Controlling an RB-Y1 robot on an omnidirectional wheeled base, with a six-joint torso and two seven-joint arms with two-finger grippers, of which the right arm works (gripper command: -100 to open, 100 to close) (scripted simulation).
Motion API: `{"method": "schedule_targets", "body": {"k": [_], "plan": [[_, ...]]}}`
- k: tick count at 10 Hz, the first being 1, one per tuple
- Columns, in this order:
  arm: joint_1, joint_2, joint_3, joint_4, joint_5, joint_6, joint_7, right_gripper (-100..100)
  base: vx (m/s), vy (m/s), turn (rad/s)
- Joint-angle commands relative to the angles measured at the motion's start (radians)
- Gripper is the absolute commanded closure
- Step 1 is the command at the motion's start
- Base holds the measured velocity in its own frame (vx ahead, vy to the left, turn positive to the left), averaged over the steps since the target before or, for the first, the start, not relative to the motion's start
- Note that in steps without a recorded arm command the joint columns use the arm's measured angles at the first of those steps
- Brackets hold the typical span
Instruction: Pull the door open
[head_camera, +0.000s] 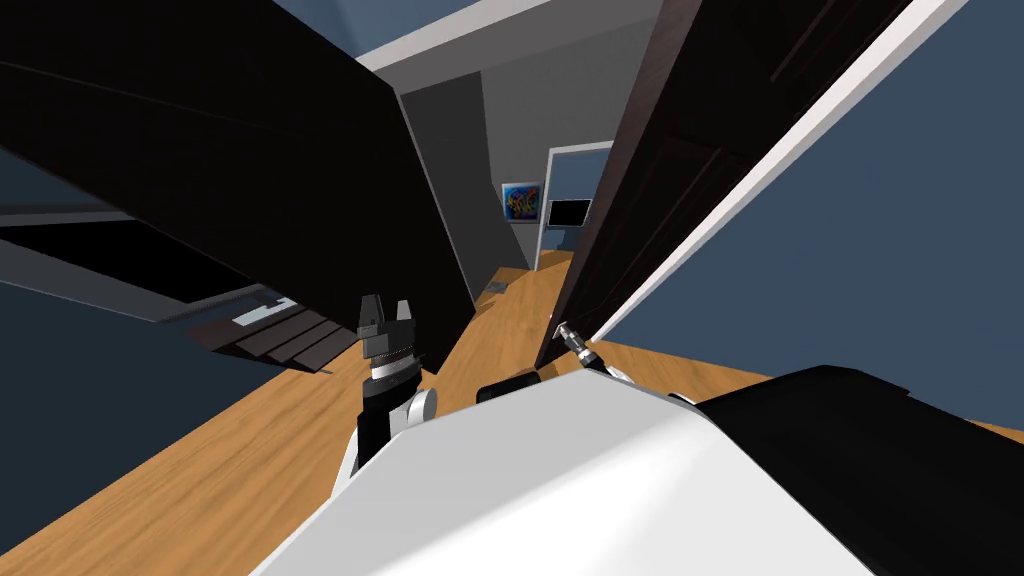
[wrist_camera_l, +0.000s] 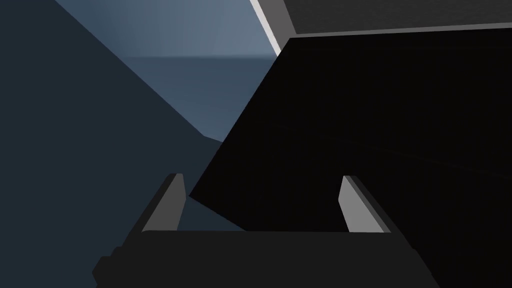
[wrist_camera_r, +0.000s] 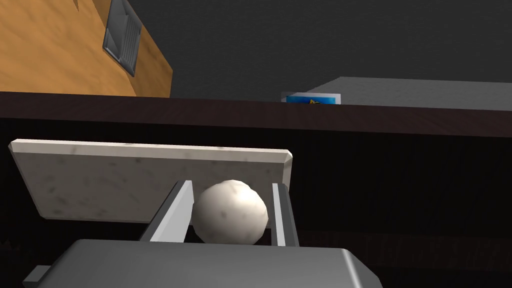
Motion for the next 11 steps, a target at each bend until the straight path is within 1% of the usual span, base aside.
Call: {"method": "schedule_targets", "body": {"k": [1,2,3,4,5,6,7,9,11], "plan": [[-0.008,0.016,0.017,-0.006,-0.013,0.022,0.021,100,-0.207,-0.085,0.131],[-0.011,0.023,0.022,-0.02,-0.023,0.041,0.034,100,-0.227,-0.078,0.16],[-0.012,0.026,0.025,-0.027,-0.028,0.05,0.041,100,-0.192,-0.08,0.11],[-0.012,0.026,0.025,-0.027,-0.028,0.05,0.041,100,-0.092,-0.049,0.029],[-0.014,0.03,0.028,-0.034,-0.033,0.06,0.047,100,-0.057,-0.033,0.025],[-0.014,0.03,0.028,-0.034,-0.033,0.06,0.047,100,-0.028,-0.024,0.021],[-0.018,0.04,0.037,-0.056,-0.049,0.089,0.067,100,-0.107,-0.052,0.155],[-0.024,0.053,0.049,-0.084,-0.07,0.126,0.093,100,-0.225,-0.116,0.21],[-0.03,0.066,0.06,-0.111,-0.09,0.161,0.118,100,-0.228,-0.099,0.133]]}}
